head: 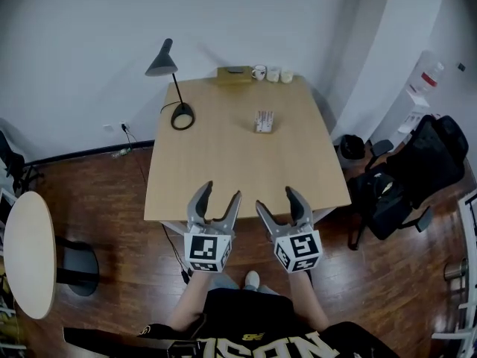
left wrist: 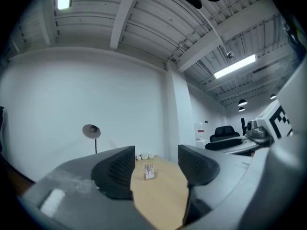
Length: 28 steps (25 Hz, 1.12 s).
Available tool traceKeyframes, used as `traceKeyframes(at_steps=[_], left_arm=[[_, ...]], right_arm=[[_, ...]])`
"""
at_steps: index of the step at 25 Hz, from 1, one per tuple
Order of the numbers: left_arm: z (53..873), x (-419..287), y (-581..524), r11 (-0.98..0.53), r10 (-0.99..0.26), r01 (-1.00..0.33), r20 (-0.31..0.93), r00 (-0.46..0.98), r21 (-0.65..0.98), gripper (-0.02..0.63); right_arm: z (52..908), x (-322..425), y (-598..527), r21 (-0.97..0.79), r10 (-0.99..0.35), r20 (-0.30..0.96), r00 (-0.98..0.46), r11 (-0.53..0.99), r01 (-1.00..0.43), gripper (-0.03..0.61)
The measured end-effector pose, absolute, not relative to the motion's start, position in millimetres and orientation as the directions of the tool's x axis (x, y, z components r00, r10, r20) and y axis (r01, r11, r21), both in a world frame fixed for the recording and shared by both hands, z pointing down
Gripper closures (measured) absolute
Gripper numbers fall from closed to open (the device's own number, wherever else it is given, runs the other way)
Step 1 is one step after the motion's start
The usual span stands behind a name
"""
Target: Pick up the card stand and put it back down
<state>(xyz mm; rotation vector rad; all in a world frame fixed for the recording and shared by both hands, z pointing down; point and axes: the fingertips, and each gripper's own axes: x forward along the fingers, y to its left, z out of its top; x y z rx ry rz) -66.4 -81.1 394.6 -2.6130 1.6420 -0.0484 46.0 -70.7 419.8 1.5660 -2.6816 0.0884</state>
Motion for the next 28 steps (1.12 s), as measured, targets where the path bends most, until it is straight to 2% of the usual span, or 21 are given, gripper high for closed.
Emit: traceKeyframes(at_steps=[5, 11, 20, 28], left_arm=[[405, -74, -115, -0.435, -0.900, -0.897, 0.039, 0.433, -0.074, 0.333], [416, -81, -186, -0.480, -0.877, -0.876, 0.046, 0.478, -0.049, 0.334], [400, -104, -275, -0.553, -0.832, -0.831, -0.012, 0.555, -0.061, 0.339], [415, -82, -323, -0.570, -0.822, -0.819, 0.024, 0.570, -0.059, 0.339]], right_arm=[[442, 29, -101, -0.098, -0.854, 0.099, -0.511, 0.502, -0.859, 0.236], [442, 27, -159, -0.009, -0.875, 0.149, -0.461, 0.464, -0.886, 0.236], [420, 25, -243, -0.038, -0.953, 0.073, -0.294, 0.292, -0.956, 0.236], [428, 54, -282, -0.038, -0.964, 0.086, -0.253, 0.250, -0.967, 0.252]])
